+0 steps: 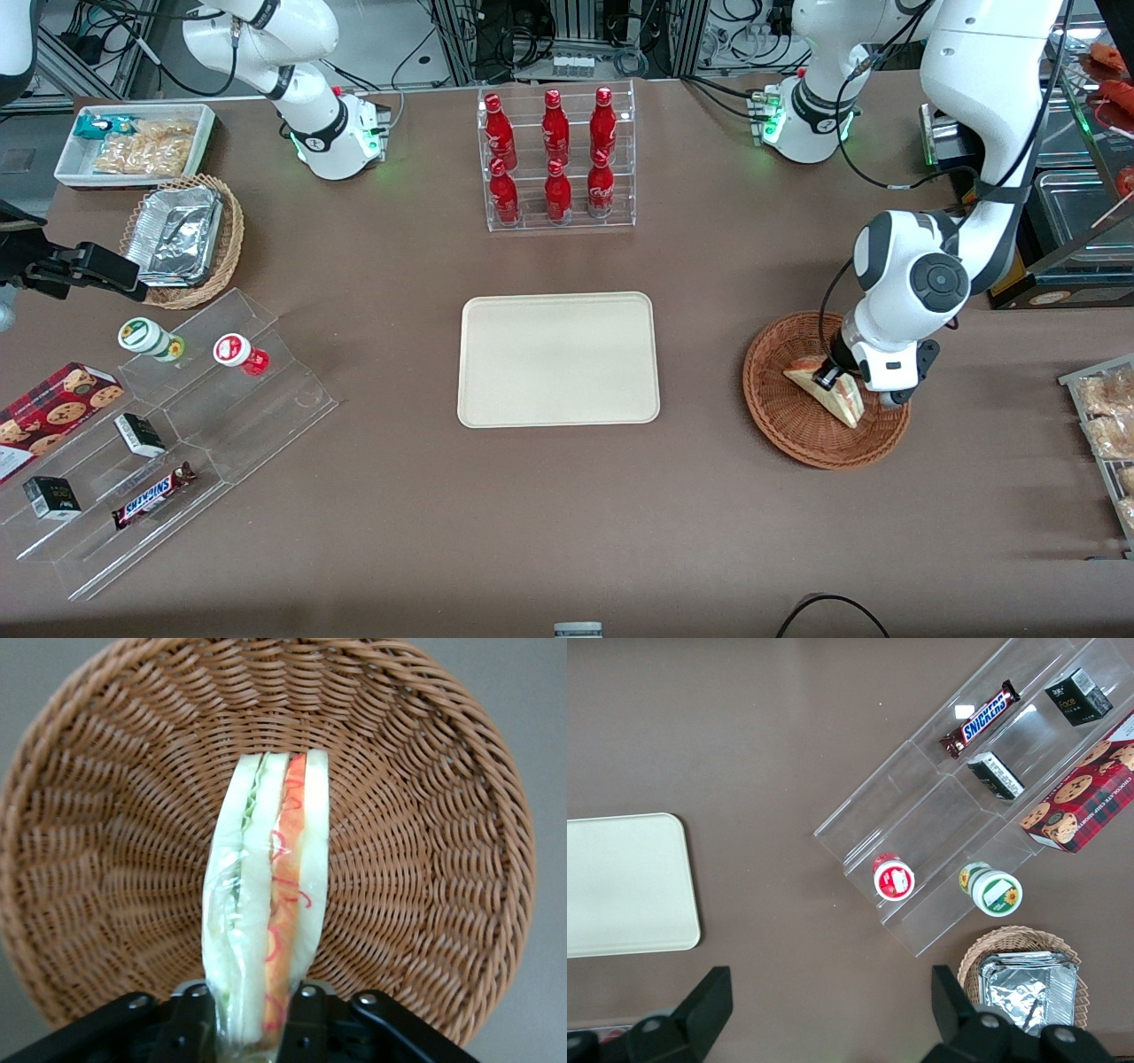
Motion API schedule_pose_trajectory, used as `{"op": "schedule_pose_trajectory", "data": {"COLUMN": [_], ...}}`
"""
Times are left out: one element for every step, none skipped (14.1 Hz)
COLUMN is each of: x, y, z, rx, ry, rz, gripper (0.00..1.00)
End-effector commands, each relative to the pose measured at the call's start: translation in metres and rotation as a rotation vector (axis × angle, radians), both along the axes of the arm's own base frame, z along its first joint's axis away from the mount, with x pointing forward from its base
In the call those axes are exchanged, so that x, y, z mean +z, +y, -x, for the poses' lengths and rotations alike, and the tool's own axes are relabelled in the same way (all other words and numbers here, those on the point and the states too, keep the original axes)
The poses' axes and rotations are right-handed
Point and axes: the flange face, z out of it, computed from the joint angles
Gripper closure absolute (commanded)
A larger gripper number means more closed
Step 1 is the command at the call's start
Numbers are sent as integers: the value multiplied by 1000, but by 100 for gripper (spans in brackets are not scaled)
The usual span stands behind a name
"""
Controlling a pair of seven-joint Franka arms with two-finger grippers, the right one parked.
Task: Place sandwich from basket to tray
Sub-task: 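Lift the sandwich and carry it with the left gripper over the tray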
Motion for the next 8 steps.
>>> {"op": "schedule_pose_trajectory", "data": {"x": [53, 69, 77, 86, 89, 88, 86, 83], "y": [-26, -53, -69, -87, -112, -134, -162, -186], "z": [-3, -5, -11, -16, -16, -17, -16, -13], "rx": [-238, -414, -532, -590, -637, -672, -706, -723], "ry": [85, 135, 161, 147, 147, 143, 138, 137], "rz": [-19, -14, -7, -5, -4, -1, 1, 9], "gripper": [93, 93, 92, 92, 91, 91, 91, 92]}}
